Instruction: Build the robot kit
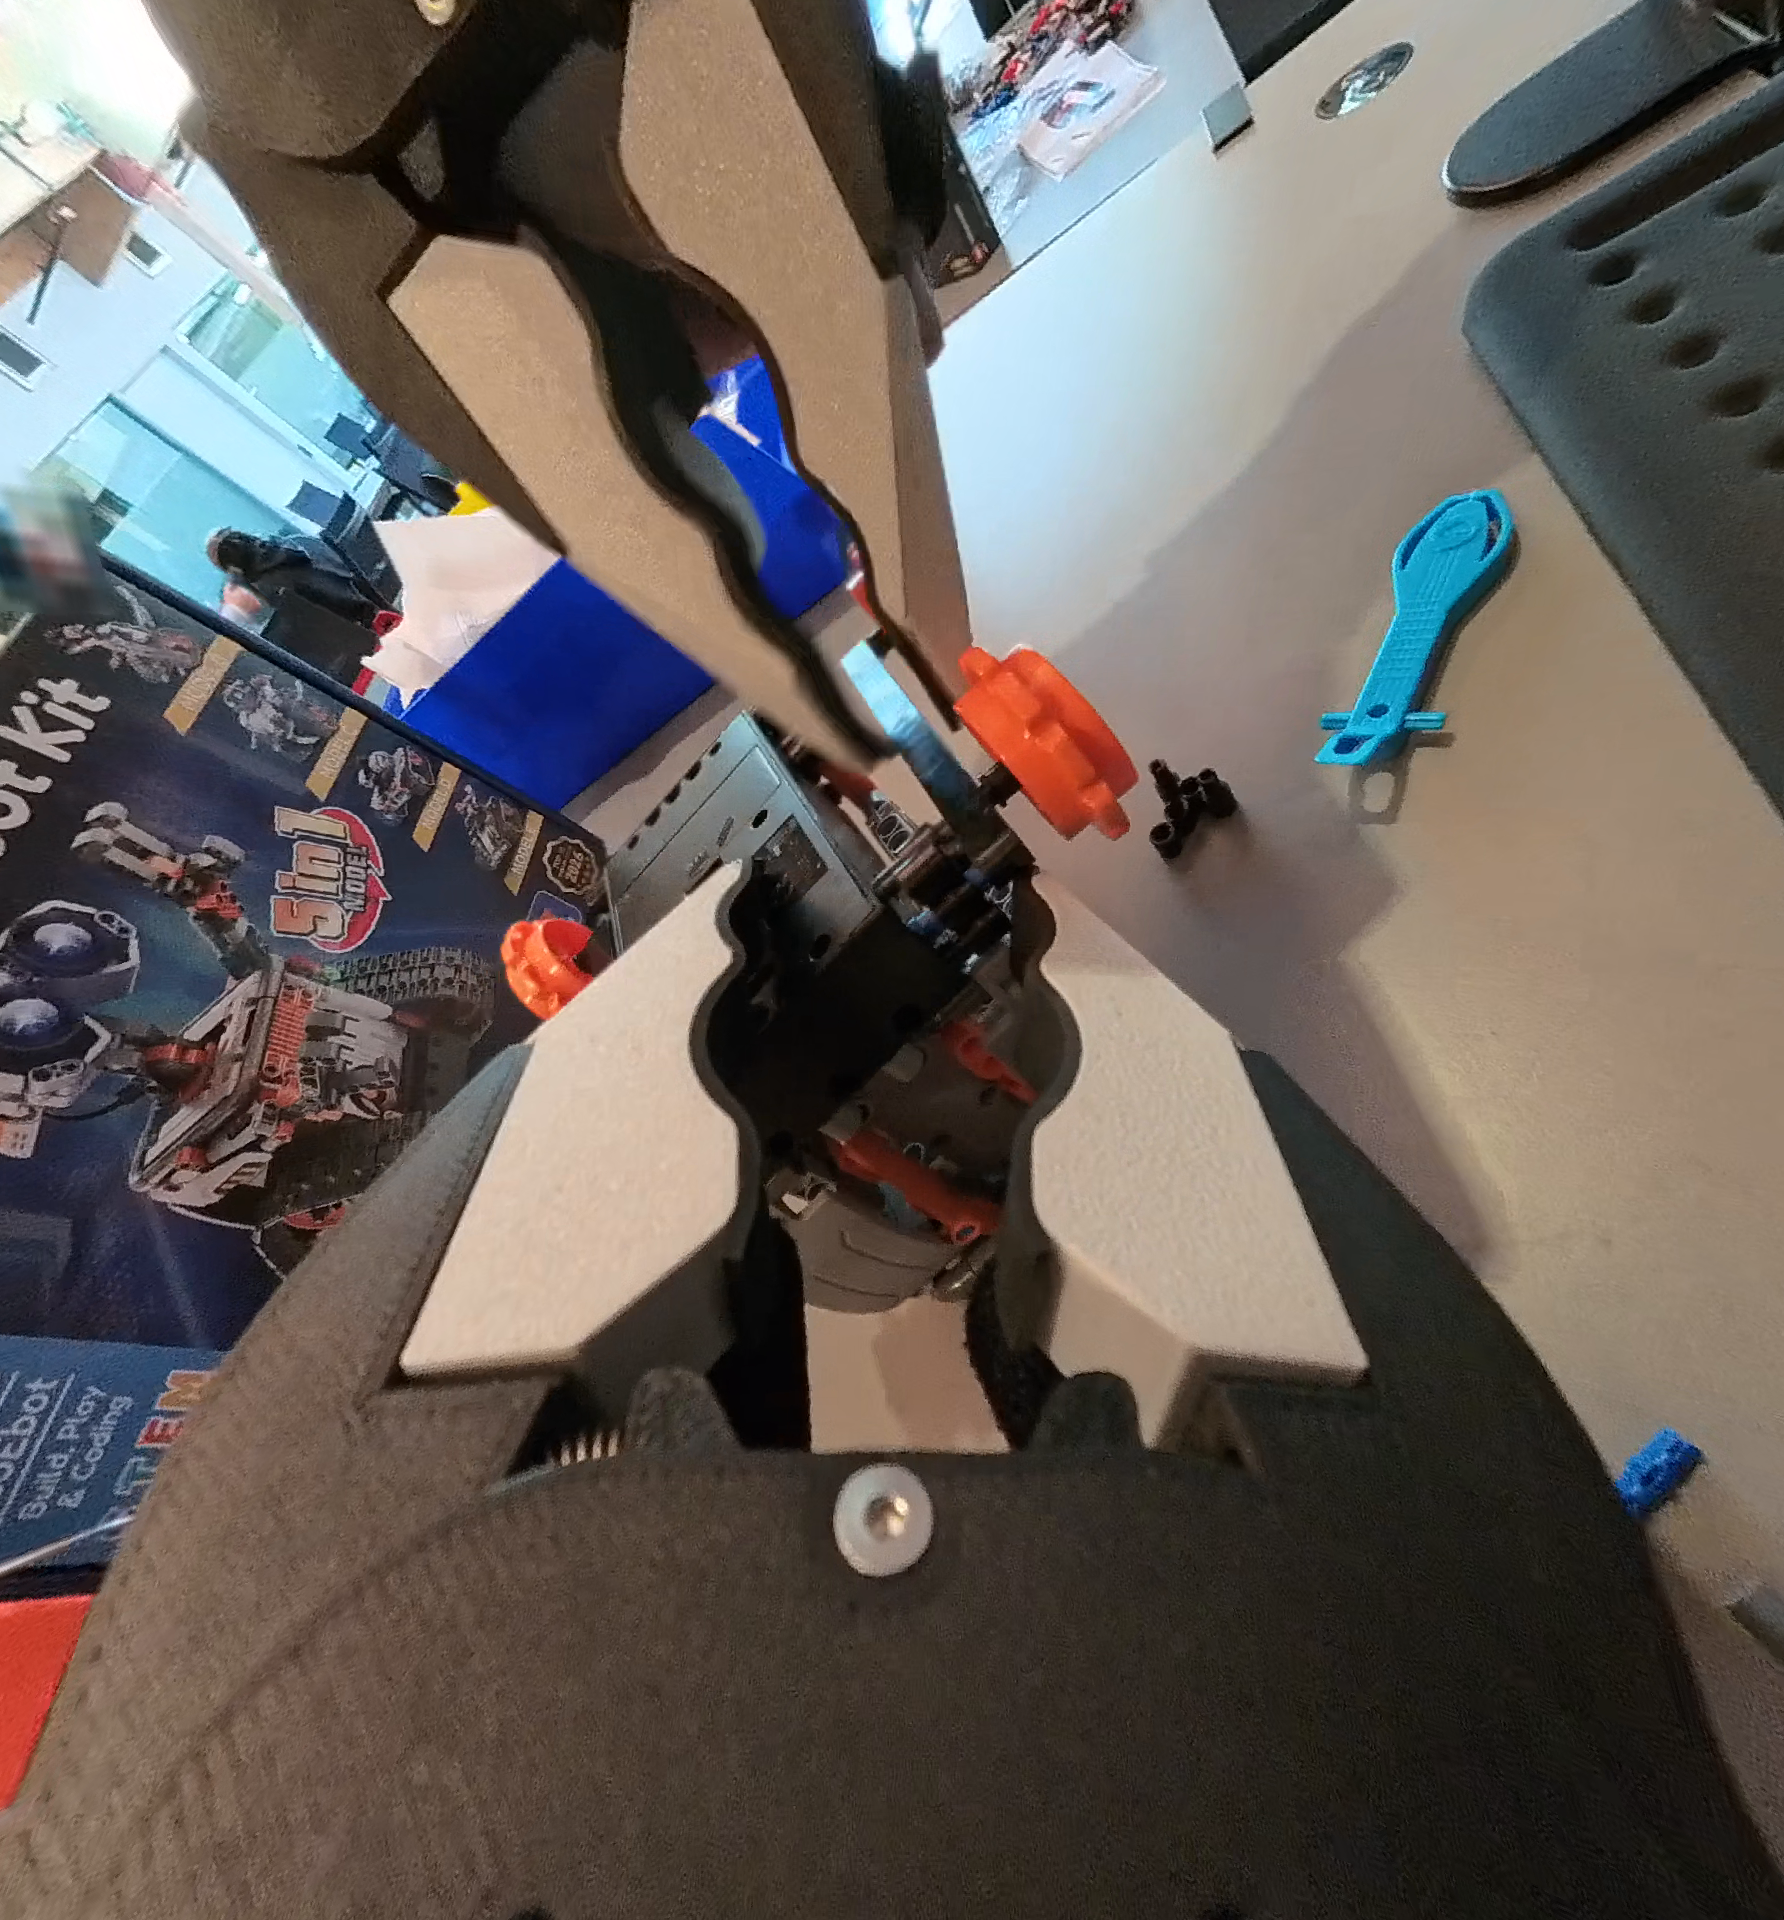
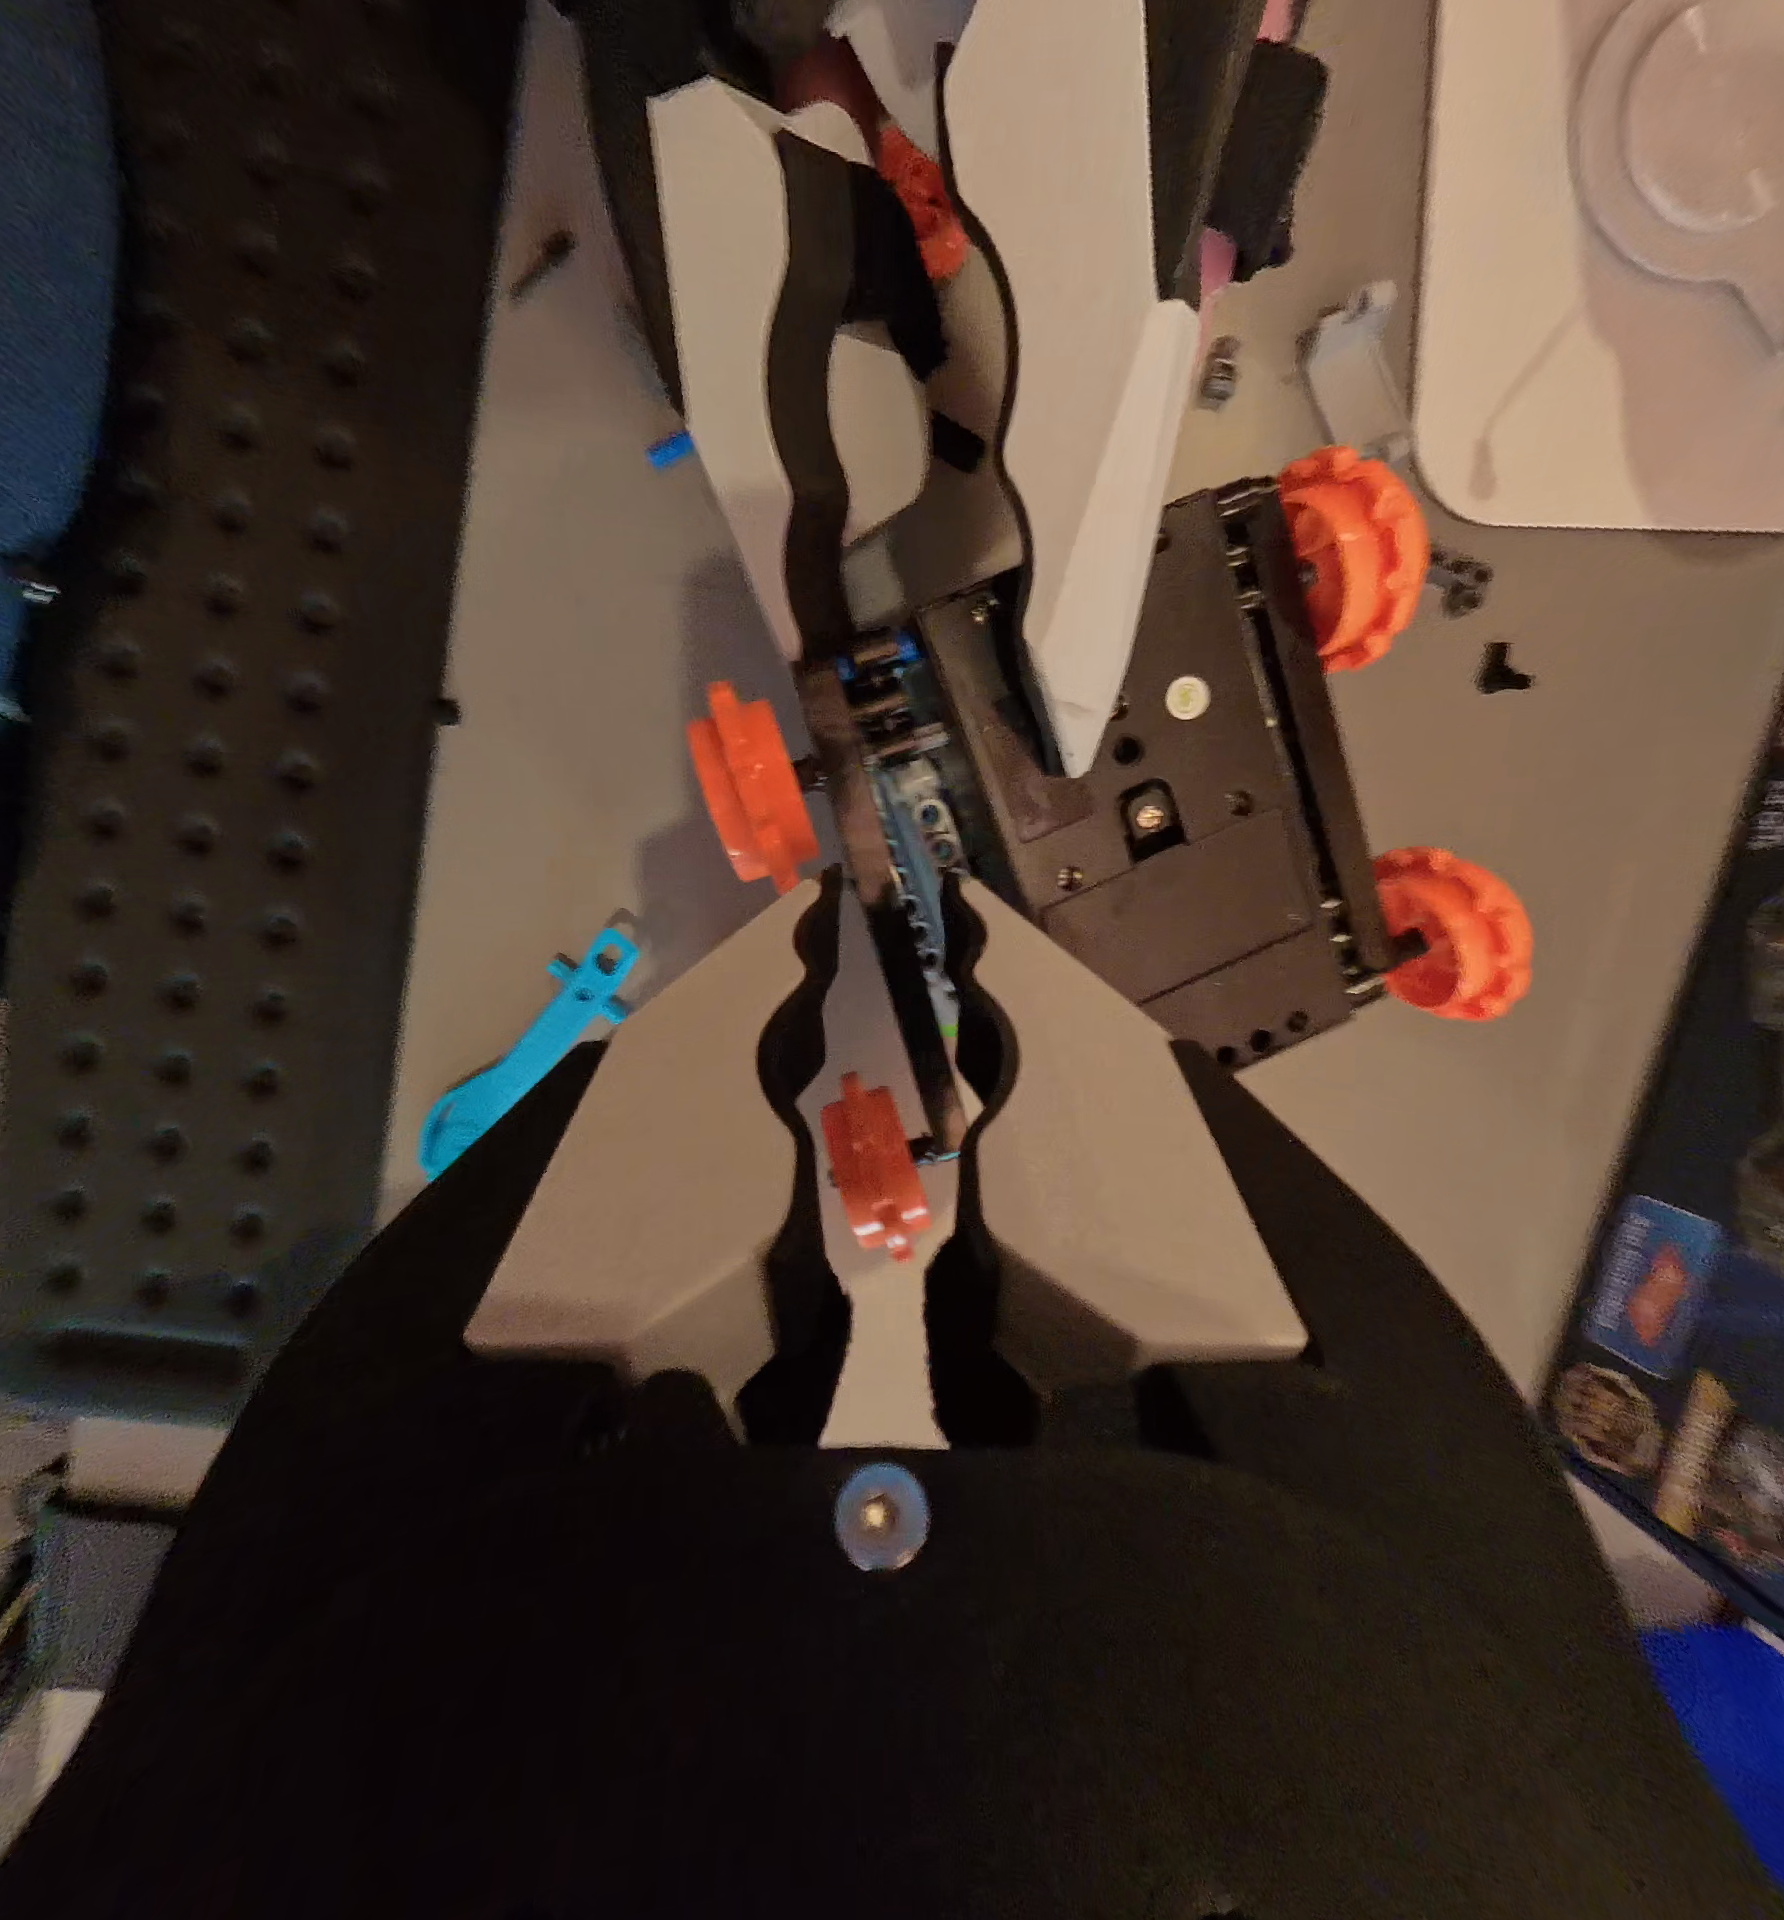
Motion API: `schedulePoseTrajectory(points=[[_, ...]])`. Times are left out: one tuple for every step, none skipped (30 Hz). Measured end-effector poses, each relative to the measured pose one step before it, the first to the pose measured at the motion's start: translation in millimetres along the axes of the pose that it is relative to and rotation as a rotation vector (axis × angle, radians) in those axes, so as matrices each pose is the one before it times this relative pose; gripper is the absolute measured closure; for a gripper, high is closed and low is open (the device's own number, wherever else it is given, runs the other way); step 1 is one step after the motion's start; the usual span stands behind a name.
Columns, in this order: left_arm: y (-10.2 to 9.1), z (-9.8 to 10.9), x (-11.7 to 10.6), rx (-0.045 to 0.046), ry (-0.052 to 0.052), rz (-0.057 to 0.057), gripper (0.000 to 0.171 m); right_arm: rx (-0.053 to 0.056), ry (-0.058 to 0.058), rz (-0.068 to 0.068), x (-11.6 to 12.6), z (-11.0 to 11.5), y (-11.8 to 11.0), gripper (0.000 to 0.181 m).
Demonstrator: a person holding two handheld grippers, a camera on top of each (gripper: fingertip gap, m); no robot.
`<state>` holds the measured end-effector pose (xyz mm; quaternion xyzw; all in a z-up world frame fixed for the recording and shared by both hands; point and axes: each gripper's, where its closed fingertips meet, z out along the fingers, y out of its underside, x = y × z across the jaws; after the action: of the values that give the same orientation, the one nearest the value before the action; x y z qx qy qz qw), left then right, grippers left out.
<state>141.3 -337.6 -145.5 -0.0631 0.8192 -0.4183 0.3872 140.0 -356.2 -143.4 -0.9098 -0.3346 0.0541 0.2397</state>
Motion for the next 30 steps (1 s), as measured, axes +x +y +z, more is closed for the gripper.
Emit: schedulePoseTrajectory(points=[[-1.15,-0.8,0.46,0.01094,0.0093,-0.0164,0.123,-0.0185,0.0216,-0.0272,1.19,1.73,-0.59,0.165],[-0.68,-0.66,1.82,0.00959,0.0126,-0.0019,0.123,-0.0242,-0.0048,-0.0257,-2.45,3.35,0.59,0.168],[-0.28,-0.52,0.72,0.00015,-0.0007,0.0081,0.123,-0.0376,0.0039,-0.02,-0.24,4.14,3.1,0.161],[-0.14,-0.14,0.04,-0.00281,-0.0015,0.0009,0.123,-0.0211,-0.0031,-0.0157,-0.66,3.41,1.31,0.166],[-0.13,-0.32,0.63,0.00302,0.0064,-0.0022,0.123,0.0104,-0.0216,-0.0114,-3.18,2.33,-2.82,0.175],[0.24,-0.79,0.95,0.00423,0.0051,0.0082,0.123,0.0063,-0.0187,-0.011,-2.47,2.72,-1.6,0.176],[0.0,-0.58,0.89,0.00276,-0.0001,0.0067,0.123,0.0025,-0.0187,-0.006,-2.07,2.11,-0.29,0.176],[-0.76,-0.09,1.43,0.00606,0.001,-0.0007,0.123,0.0127,-0.0199,0.003,-1.24,0.5,-0.89,0.177],[0.41,0.03,-0.86,0.00142,-0.0107,-0.005,0.122,0.0304,-0.0244,0.027,-0.06,-0.34,-1.81,0.177],[0.66,-0.13,-0.58,-0.00136,-0.006,0.0002,0.12,0.0446,-0.0389,0.0377,-1.61,-0.72,-3.57,0.177],[-0.53,0.03,-0.2,0.00085,-0.0022,-0.006,0.121,0.0276,-0.0278,0.0118,-1.79,-0.19,-2.89,0.177],[0.19,-0.1,0.16,-0.00282,-0.0035,0.0012,0.122,-0.0023,-0.008,-0.0047,-0.43,0.5,-0.69,0.177],[0.98,-0.74,-0.77,-0.00773,-0.0134,0.0099,0.122,-0.0018,-0.006,0.0027,0.32,-0.55,-1.43,0.177],[0.95,-1.54,-0.74,-0.00772,-0.006,-0.0057,0.121,0.0137,-0.0127,0.0103,0.29,-1.55,-2.65,0.178],[0.31,-2.27,-0.92,0.00023,0.002,-0.0223,0.122,0.0254,-0.0251,0.0171,-0.96,-1.46,-3.27,0.178],[2.7,-1.8,-3.05,-0.017,-0.0092,-0.0163,0.117,0.0313,-0.0325,0.0173,-2.83,-0.68,-4.36,0.178],[0.15,-2.0,0.45,-0.00635,0.0108,-0.0059,0.116,0.0328,-0.03,0.0115,-3.39,0.14,-5.19,0.177],[-0.43,-1.33,2.16,-0.00307,0.0146,-0.0059,0.117,0.0202,-0.0228,0.0036,-2.84,0.71,-3.55,0.177],[0.52,-0.12,2.08,-0.00031,0.0037,-0.0018,0.118,0.0031,-0.0143,-0.0014,-1.75,1.72,-0.99,0.177],[2.09,0.22,2.21,0.00407,0.001,0.005,0.116,0.0014,-0.0109,-0.0019,-1.17,2.51,-0.6,0.178],[0.23,-0.74,0.2,0.01948,-0.0051,-0.0109,0.117,0.0048,-0.0105,-0.0051,-1.18,1.78,-1.54,0.178],[0.08,-0.28,0.23,0.00723,-0.004,0.0003,0.117,-0.0053,-0.0067,-0.0146,-0.68,0.87,-0.41,0.177],[0.11,0.0,0.22,0.00042,-0.0039,0.0177,0.118,-0.0035,-0.0083,-0.0141,-0.58,0.49,-0.33,0.177],[0.22,-0.46,-0.17,0.00741,0.0039,0.0039,0.118,0.0021,-0.0099,-0.0068,-0.51,0.43,-0.65,0.177],[-0.1,0.2,0.02,0.0093,0.0041,-0.0071,0.118,-0.0094,-0.0051,-0.011,-0.47,0.62,0.52,0.177],[-0.28,0.51,0.52,0.00312,0.0013,0.0078,0.118,-0.0127,-0.0075,-0.0164,-0.96,0.83,0.42,0.177],[-0.21,0.33,0.42,0.00096,0.0046,0.0023,0.118,-0.0068,-0.0072,-0.0151,-0.77,0.93,-0.28,0.177],[0.14,0.01,0.05,0.00257,0.0023,-0.0021,0.118,-0.002,-0.0083,-0.0023,-0.4,0.76,-0.47,0.177],[-0.38,-0.08,0.53,0.00519,-0.0003,0.0015,0.118,-0.0076,-0.0044,-0.0024,-0.37,0.51,0.31,0.177],[-0.05,0.13,0.1,-0.00399,-0.0007,0.0058,0.118,-0.0057,0.0035,-0.0016,0.45,0.36,0.17,0.177]])
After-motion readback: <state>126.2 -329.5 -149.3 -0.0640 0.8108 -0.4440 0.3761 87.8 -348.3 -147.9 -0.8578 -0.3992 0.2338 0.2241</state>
